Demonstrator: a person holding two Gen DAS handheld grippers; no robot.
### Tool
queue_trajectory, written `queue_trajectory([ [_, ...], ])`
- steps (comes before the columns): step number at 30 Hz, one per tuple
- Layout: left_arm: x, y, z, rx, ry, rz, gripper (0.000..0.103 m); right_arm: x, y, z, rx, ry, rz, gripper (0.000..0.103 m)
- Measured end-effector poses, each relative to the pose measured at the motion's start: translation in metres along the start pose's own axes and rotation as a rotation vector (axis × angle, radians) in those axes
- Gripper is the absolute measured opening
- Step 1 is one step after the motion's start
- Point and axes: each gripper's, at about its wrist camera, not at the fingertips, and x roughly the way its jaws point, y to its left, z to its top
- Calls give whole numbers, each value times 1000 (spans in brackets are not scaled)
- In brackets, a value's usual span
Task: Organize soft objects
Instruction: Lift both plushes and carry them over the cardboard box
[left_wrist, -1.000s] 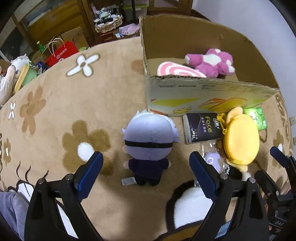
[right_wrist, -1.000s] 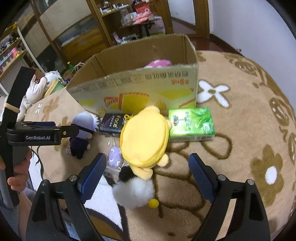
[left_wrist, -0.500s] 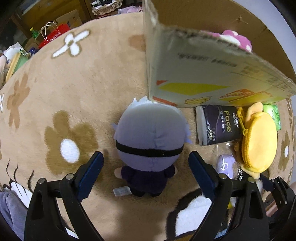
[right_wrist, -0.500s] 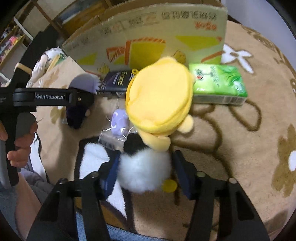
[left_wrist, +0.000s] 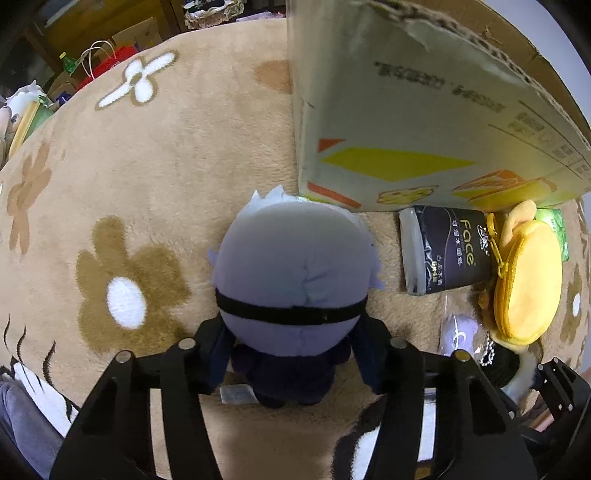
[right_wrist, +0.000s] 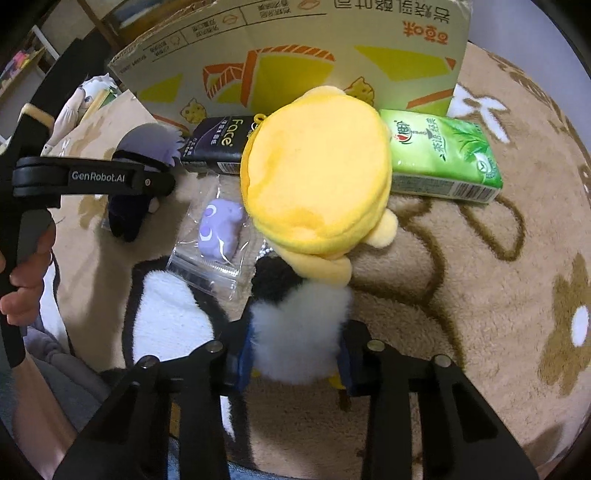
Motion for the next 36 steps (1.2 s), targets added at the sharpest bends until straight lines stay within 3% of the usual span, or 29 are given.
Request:
queue_trajectory([
  [14, -39, 10, -23, -35, -89, 0, 52, -30, -12, -3, 2, -68, 18, 36],
  [21, -72, 10, -37, -46, -185, 2, 52, -55, -27, -7, 26, -126, 5, 35],
  [29, -104, -6, -57, -34, -301, -2, 52, -83, -33, -5, 40, -240, -16, 36],
  [36, -135, -23, -67, -22, -441, -12, 52, -108, -35, 4, 33, -393, -25, 36],
])
